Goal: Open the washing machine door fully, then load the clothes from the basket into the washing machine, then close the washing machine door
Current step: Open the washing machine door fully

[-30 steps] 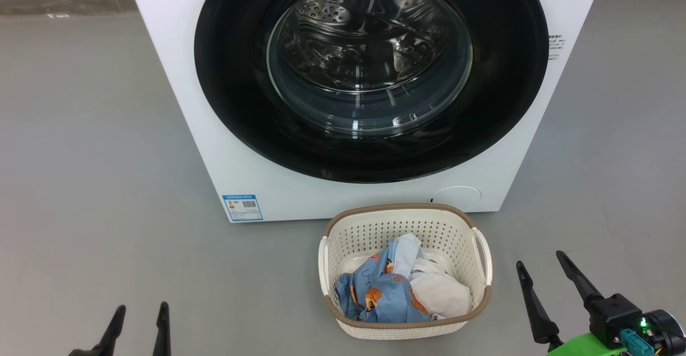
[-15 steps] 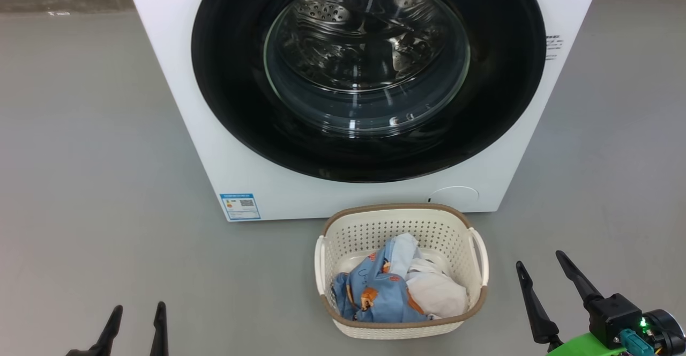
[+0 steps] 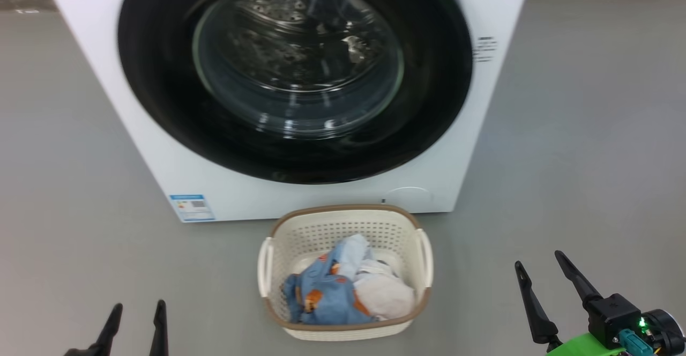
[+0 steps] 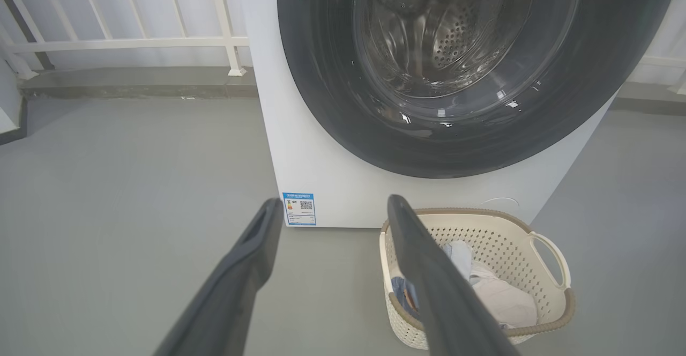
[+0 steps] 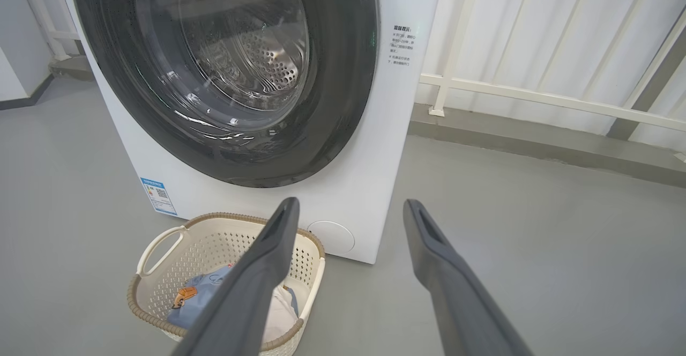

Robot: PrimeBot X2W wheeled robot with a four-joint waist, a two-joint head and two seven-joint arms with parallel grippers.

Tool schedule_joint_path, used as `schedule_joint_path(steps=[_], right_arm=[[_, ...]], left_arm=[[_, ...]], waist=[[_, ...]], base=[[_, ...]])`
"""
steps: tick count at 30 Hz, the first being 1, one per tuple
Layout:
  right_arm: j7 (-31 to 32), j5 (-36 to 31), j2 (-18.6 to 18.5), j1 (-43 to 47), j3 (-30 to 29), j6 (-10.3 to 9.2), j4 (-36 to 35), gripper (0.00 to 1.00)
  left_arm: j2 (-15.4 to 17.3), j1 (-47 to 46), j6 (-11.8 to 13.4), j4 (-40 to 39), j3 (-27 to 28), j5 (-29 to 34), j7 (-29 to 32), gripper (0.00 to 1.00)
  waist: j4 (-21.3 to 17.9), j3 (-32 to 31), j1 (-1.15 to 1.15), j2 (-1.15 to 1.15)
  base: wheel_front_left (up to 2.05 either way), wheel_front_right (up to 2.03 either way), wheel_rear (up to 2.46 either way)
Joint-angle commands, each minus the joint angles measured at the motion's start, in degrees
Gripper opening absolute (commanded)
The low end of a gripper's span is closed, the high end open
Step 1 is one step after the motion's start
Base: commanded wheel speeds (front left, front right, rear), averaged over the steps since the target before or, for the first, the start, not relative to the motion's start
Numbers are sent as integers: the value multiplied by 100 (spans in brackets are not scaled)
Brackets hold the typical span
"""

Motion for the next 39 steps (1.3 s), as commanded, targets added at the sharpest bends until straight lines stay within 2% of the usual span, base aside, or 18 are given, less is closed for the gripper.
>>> schedule_joint_path(steps=[1,10,21,22,23,31,36,39], right_arm=[[-70,26,-50,-56,142,10,-150,100],[-70,40,-22,-77,140,10,-168,100],[-70,174,58,-72,80,10,-316,100],[-70,220,58,-74,118,10,-325,36],[-70,270,44,-61,180,10,-313,0],[-70,596,60,-54,219,10,-313,0],[-70,1952,234,-51,-13,10,-198,0],[-70,3132,273,-90,-174,10,-49,0]], left_arm=[[74,-148,-9,-231,209,-122,-78,100],[65,-137,-9,-310,276,-98,-78,100],[57,-119,-9,-244,279,-149,-78,100],[57,-118,-9,-242,274,-151,-78,100],[56,-117,-9,-243,266,-155,-78,100],[55,-98,-9,-235,251,-235,-78,100],[55,-89,-9,-225,233,-274,-78,100],[55,-75,-9,-239,192,-306,-78,100]], waist=[[-9,7,0,0],[-32,39,0,0],[-51,34,0,0],[-50,32,0,0],[-47,30,0,0],[-51,33,0,0],[-52,39,0,0],[-26,52,0,0]], base=[[115,115,-231],[83,83,-166],[14,14,-27],[0,0,0],[0,0,0],[0,0,0],[0,0,0],[0,0,0]])
